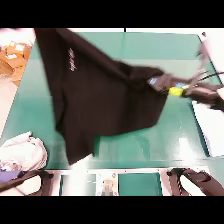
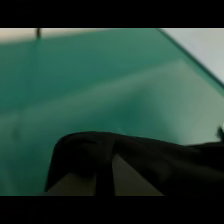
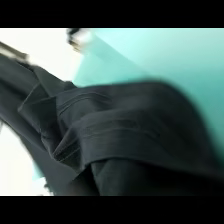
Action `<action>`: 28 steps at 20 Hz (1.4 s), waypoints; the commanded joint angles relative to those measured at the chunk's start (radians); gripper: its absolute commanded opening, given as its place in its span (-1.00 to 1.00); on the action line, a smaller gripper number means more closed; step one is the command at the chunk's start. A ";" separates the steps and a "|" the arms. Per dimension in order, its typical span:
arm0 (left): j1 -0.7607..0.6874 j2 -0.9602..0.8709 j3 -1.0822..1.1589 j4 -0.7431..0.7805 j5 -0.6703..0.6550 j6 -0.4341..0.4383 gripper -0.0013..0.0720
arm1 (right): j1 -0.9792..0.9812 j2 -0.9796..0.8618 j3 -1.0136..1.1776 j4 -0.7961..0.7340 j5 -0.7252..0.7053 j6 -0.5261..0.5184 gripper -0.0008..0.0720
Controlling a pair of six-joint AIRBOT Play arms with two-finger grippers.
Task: Fold the shirts.
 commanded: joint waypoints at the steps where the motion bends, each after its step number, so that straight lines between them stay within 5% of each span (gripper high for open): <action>1: -0.081 -0.325 -0.043 -0.041 -0.007 0.061 -0.89 | 0.072 -0.266 -0.108 0.028 -0.257 -0.039 -0.92; 3: -0.113 -0.424 -0.042 -0.061 0.045 0.060 -0.88 | 0.082 -0.433 -0.043 0.092 -0.278 -0.069 -0.92; 4: -0.112 -0.434 -0.042 -0.051 0.064 0.057 -0.04 | 0.078 -0.488 0.006 0.096 -0.262 -0.072 -0.71; 5: -0.099 -0.430 -0.040 -0.029 0.082 0.037 0.88 | 0.066 -0.511 0.047 0.095 -0.243 -0.073 -0.29; 6: -0.072 -0.421 -0.020 0.001 0.059 -0.001 0.98 | 0.042 -0.514 0.086 0.091 -0.210 -0.080 -0.02; 8: 0.007 -0.406 0.056 0.054 -0.073 -0.061 0.97 | -0.033 -0.500 0.171 0.054 -0.063 -0.080 0.00; 9: 0.047 -0.403 0.098 0.067 -0.147 -0.096 0.62 | -0.080 -0.486 0.203 0.035 0.036 -0.079 0.00; 11: 0.133 -0.399 0.178 0.072 -0.320 -0.120 -0.89 | -0.179 -0.451 0.236 0.024 0.236 -0.079 -0.04; 12: 0.169 -0.399 0.205 0.072 -0.383 -0.137 -0.90 | -0.229 -0.431 0.235 0.006 0.314 -0.080 -0.80; 13: 0.197 -0.393 0.211 0.073 -0.403 -0.142 -0.90 | -0.268 -0.414 0.235 -0.029 0.369 -0.078 -0.93; 16: 0.226 -0.352 0.173 0.233 -0.445 -0.137 -0.90 | -0.367 -0.344 0.189 -0.149 0.467 -0.055 -0.92; 20: 0.226 -0.161 -0.241 0.424 -0.413 -0.046 -0.90 | -0.465 -0.152 -0.034 -0.330 0.479 0.024 -0.92; 22: 0.226 -0.072 -0.463 0.462 -0.240 -0.032 -0.89 | -0.518 -0.046 -0.164 -0.364 0.427 0.087 -0.92; 23: 0.226 -0.053 -0.536 0.478 -0.180 -0.034 -0.63 | -0.536 -0.004 -0.217 -0.362 0.390 0.101 -0.92; 24: 0.226 -0.053 -0.591 0.477 -0.143 -0.066 0.58 | -0.553 0.028 -0.258 -0.362 0.360 0.106 -0.92; 25: 0.226 -0.059 -0.632 0.478 -0.122 -0.114 0.81 | -0.564 0.040 -0.282 -0.363 0.346 0.106 -0.92; 26: 0.226 -0.070 -0.665 0.479 -0.106 -0.118 0.49 | -0.569 0.040 -0.296 -0.363 0.342 0.106 -0.92; 28: 0.212 -0.106 -0.690 0.475 -0.086 -0.109 0.37 | -0.569 0.039 -0.310 -0.365 0.325 0.106 -0.92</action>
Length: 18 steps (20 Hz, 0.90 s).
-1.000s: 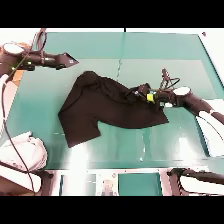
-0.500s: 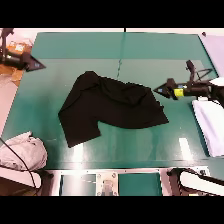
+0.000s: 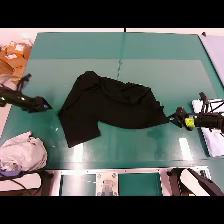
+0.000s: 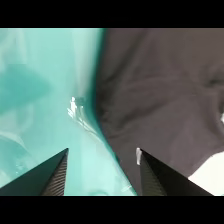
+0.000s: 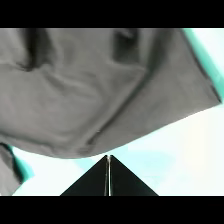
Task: Fold the shirts.
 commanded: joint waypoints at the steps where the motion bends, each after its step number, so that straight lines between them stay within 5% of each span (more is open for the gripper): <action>1: -0.026 -0.032 -0.103 0.022 0.080 -0.014 0.37 | -0.021 0.033 -0.060 -0.021 -0.047 0.019 -0.92; 8: -0.158 -0.087 -0.103 -0.025 0.223 0.000 0.37 | -0.021 0.033 -0.060 -0.021 -0.060 0.019 -0.90; 9: -0.158 -0.087 -0.103 -0.032 0.231 -0.001 0.36 | -0.021 0.033 -0.061 -0.021 -0.060 0.019 -0.71; 11: -0.158 -0.087 -0.103 -0.035 0.234 0.000 -0.57 | -0.021 0.031 -0.071 -0.021 -0.061 0.024 -0.45; 13: -0.158 -0.087 -0.103 -0.040 0.231 0.002 -0.89 | -0.021 0.015 -0.094 -0.021 -0.079 0.060 0.24; 16: -0.158 -0.087 -0.103 -0.039 0.217 0.001 -0.90 | -0.021 -0.050 -0.131 -0.019 -0.166 0.065 0.29; 18: -0.158 -0.086 -0.103 -0.039 0.216 0.001 -0.90 | -0.017 -0.124 -0.135 0.027 -0.246 0.061 -0.02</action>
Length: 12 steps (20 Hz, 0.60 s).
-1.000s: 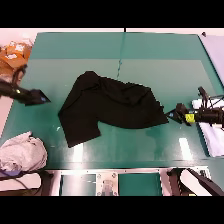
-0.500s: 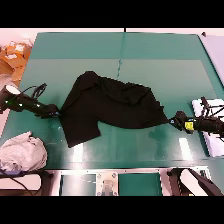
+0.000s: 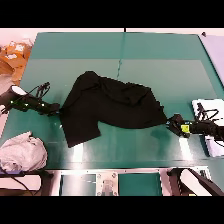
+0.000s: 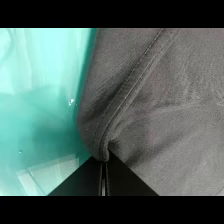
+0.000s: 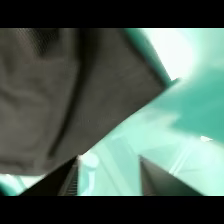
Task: Fold the shirts.
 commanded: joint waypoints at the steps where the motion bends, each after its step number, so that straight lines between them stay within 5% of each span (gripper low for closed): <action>1: -0.001 0.000 0.000 -0.006 -0.005 0.000 -0.90 | 0.011 -0.116 -0.016 0.080 -0.140 -0.020 -0.01; 6: -0.001 0.000 0.000 -0.008 -0.005 0.000 -0.90 | 0.062 -0.278 -0.015 0.285 -0.309 -0.137 -0.03; 9: -0.001 0.007 0.018 -0.026 -0.048 0.029 -0.90 | 0.082 -0.298 0.006 0.356 -0.301 -0.228 -0.92; 12: -0.001 0.058 0.138 -0.024 -0.174 0.034 -0.90 | 0.058 -0.271 0.104 0.324 -0.167 -0.247 -0.93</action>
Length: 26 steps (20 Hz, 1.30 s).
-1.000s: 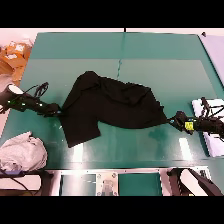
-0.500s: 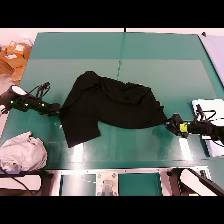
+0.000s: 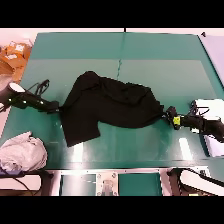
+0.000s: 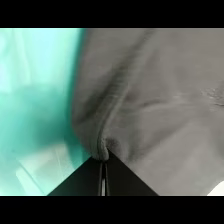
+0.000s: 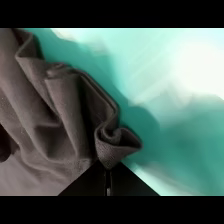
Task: Fold the shirts.
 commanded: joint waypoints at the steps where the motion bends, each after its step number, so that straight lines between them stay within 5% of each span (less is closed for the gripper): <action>1: 0.000 0.074 0.129 -0.007 -0.125 0.013 -0.90 | -0.016 0.037 0.114 0.015 0.144 -0.046 -0.93; 6: 0.000 0.386 0.470 -0.217 -0.088 0.003 -0.90 | -0.018 0.303 0.505 0.074 0.364 -0.008 -0.93; 11: 0.000 0.637 0.954 -0.311 0.124 -0.005 -0.90 | -0.018 0.530 1.081 0.083 0.285 0.001 -0.93; 16: 0.000 0.780 1.144 -0.298 0.259 -0.074 -0.90 | -0.018 0.568 1.466 -0.231 0.188 0.245 -0.93; 22: 0.000 0.767 1.027 -0.029 0.150 -0.295 -0.90 | -0.018 0.510 1.435 -0.364 0.315 0.326 -0.93; 26: 0.000 0.637 0.748 -0.041 0.013 -0.354 -0.90 | 0.002 0.410 1.167 -0.342 0.382 0.321 -0.93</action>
